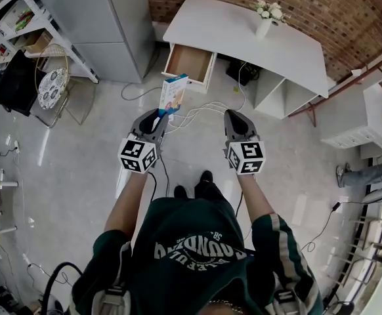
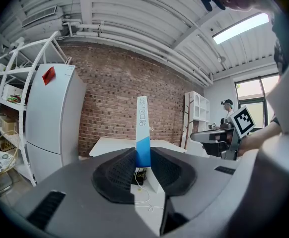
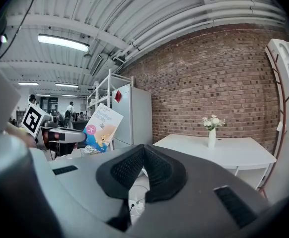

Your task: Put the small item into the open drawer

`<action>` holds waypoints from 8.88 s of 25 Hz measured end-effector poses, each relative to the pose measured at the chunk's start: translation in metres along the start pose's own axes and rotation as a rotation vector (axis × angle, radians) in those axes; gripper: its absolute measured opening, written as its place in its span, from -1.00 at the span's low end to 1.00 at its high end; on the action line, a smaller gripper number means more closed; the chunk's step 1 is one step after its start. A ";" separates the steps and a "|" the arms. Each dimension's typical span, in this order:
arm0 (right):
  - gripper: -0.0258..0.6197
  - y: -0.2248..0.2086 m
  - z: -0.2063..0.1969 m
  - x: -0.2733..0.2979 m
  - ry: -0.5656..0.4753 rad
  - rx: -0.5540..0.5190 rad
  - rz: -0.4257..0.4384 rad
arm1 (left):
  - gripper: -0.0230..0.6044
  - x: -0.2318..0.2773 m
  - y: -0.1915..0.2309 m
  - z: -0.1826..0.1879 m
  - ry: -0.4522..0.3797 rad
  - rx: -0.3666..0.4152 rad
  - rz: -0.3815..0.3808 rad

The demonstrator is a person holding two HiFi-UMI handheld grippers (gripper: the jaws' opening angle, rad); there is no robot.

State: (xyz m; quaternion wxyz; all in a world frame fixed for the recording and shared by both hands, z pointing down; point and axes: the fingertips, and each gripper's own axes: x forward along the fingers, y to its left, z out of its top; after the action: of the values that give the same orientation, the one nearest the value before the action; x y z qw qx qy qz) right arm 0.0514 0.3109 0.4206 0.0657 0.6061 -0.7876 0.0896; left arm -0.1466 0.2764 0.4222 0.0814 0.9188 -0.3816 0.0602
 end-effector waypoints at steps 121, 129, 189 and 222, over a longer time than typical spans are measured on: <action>-0.84 -0.108 0.051 0.383 0.105 0.013 0.056 | -0.60 0.302 0.257 0.024 0.073 -0.118 0.005; -0.84 -0.110 0.046 0.394 0.103 0.035 0.070 | -0.60 0.305 0.261 0.019 0.091 -0.113 0.021; -0.84 -0.125 -0.068 0.460 0.458 0.121 0.270 | -0.60 0.361 0.266 -0.120 0.423 -0.256 0.082; -0.84 -0.190 -0.105 0.486 0.622 0.128 0.281 | -0.60 0.513 0.261 -0.171 0.556 -0.277 0.082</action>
State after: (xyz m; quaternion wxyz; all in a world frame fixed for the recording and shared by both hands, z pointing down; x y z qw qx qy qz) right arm 0.1102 -0.1713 0.6376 0.2514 0.4382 -0.7985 0.3275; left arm 0.0194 -0.2269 0.7055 0.3044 0.8312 -0.3861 0.2597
